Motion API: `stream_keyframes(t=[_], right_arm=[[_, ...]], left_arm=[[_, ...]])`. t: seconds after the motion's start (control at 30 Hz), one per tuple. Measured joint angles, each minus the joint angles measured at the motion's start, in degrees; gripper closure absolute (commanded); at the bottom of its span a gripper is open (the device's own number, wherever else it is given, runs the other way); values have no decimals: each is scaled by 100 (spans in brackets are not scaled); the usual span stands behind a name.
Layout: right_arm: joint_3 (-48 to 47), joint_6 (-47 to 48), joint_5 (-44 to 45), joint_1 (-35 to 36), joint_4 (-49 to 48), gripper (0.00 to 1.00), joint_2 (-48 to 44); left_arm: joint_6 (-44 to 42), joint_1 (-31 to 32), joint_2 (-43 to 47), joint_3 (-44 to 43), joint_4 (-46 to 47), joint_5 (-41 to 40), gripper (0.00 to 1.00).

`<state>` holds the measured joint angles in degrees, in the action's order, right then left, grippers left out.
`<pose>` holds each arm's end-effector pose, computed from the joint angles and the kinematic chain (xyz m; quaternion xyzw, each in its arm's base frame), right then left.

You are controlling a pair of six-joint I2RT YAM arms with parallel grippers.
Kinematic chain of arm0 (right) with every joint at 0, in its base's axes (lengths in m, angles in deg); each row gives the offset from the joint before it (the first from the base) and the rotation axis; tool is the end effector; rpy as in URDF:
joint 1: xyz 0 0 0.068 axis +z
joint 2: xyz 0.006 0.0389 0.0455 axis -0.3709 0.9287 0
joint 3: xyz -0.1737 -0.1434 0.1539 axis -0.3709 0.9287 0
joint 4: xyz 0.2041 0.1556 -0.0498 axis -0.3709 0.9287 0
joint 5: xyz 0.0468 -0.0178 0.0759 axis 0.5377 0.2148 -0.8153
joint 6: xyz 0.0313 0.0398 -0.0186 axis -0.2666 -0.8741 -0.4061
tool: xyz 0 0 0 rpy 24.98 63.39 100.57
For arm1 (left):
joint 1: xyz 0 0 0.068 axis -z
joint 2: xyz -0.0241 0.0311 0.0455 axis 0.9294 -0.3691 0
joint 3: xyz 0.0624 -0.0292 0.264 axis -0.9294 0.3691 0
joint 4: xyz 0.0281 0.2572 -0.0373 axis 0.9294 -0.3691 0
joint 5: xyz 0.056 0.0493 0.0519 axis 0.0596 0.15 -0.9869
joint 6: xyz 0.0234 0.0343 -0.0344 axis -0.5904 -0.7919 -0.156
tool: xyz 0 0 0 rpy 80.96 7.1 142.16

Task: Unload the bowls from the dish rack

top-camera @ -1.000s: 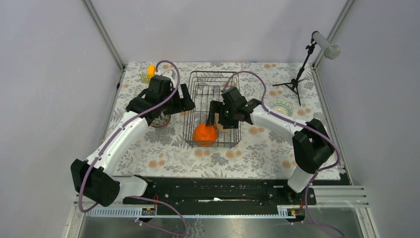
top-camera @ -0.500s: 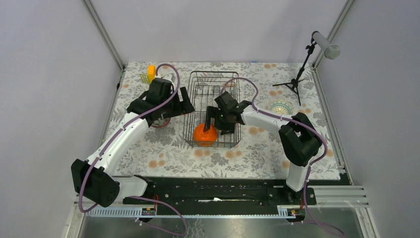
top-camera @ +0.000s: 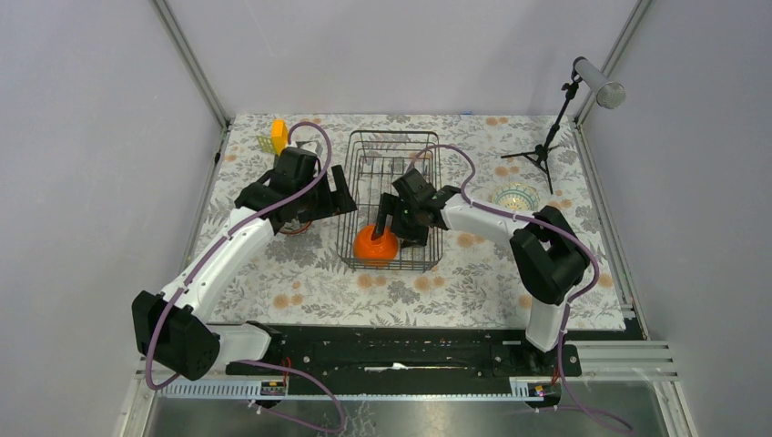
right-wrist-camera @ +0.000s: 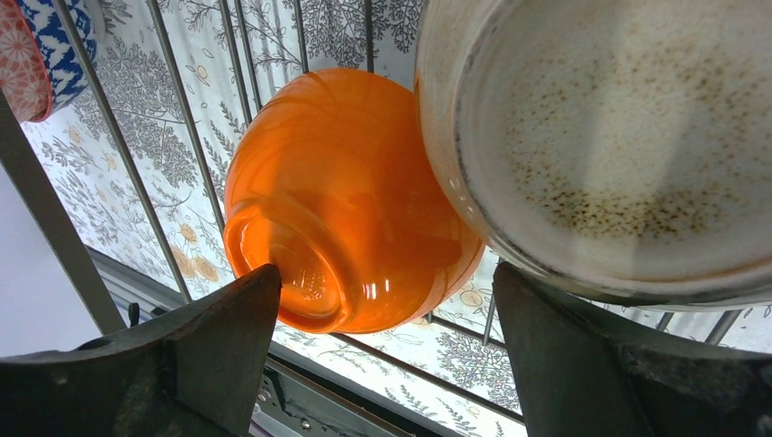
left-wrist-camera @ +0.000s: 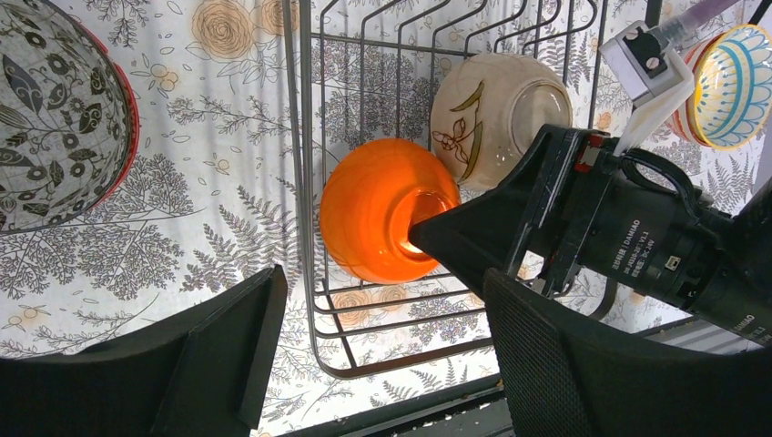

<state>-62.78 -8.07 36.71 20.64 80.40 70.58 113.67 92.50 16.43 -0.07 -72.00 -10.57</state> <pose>0.2902 0.2725 0.1971 0.0124 0.9453 0.2749 0.1753 0.2425 -0.1116 0.3216 -0.0597 0.9254 -0.2095 0.3102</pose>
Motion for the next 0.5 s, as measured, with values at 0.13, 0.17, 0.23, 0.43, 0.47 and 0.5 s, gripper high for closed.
stream_keyframes(t=[0.13, 0.17, 0.23, 0.43, 0.47, 0.5], right_arm=[[52, -107, 7, -50, -44, 8, -11], [90, -114, 2, -57, -94, 7, -26], [188, -116, 4, -63, -201, 7, -79], [686, -92, 11, -109, -595, 1, -389], [743, -83, 13, -120, -621, 0, -424], [791, -70, -2, -136, -671, 0, -435]], left_arm=[[4, 0, 0, 0, -17, 9, 16], [4, 0, 0, 0, -15, 15, 16], [4, 0, 0, 0, -15, 24, 16], [11, 0, 0, 2, -15, 48, 16], [13, 0, 0, 2, -15, 50, 16], [20, 0, 0, 2, -15, 57, 16]])
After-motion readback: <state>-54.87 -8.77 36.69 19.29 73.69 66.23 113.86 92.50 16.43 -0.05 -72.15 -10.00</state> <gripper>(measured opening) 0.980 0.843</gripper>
